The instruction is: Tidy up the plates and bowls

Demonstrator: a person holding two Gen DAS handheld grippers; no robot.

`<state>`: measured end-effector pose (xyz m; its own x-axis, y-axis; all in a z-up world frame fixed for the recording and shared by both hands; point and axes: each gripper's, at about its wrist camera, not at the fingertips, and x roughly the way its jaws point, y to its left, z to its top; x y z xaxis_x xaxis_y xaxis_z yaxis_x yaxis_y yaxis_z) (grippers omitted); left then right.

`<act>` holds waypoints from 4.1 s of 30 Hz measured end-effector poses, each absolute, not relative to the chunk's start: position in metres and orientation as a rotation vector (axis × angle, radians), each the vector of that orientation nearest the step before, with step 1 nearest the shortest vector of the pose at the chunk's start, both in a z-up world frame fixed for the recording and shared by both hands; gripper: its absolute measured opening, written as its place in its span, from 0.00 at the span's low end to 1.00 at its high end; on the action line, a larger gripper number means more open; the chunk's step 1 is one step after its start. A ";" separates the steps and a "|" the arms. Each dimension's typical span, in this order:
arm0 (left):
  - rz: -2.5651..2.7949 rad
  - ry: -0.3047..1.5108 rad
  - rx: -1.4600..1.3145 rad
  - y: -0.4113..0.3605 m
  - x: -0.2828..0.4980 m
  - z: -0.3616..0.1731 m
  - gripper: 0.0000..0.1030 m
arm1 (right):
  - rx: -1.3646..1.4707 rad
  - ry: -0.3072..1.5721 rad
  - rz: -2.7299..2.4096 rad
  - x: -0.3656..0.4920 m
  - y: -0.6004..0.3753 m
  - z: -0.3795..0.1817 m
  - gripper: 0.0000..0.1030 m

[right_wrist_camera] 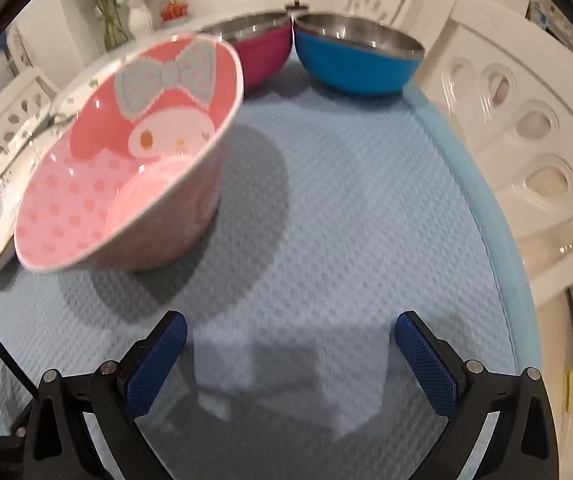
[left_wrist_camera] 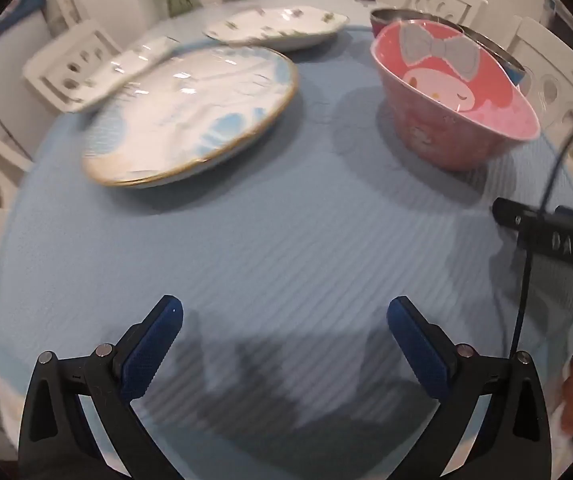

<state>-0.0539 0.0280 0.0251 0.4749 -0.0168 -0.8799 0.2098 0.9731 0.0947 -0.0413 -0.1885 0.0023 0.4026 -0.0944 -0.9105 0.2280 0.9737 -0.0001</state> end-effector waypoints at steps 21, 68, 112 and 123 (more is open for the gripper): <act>0.011 1.013 0.279 0.170 -0.023 0.028 0.99 | -0.131 1.098 0.020 -0.077 -0.017 0.048 1.00; -0.051 0.914 0.037 0.194 -0.003 0.004 1.00 | 0.029 1.003 -0.045 -0.043 -0.016 0.003 1.00; -0.009 0.915 0.022 0.191 -0.001 0.004 1.00 | 0.039 0.990 -0.054 -0.042 -0.017 0.003 1.00; 0.027 1.001 -0.005 0.191 -0.005 0.007 1.00 | 0.039 0.990 -0.055 -0.042 -0.017 0.003 1.00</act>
<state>-0.0047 0.1914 0.0073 0.5395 0.0209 -0.8417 -0.0252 0.9996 0.0087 -0.0420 -0.0172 0.0027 0.5479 -0.0283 -0.8361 0.0640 0.9979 0.0081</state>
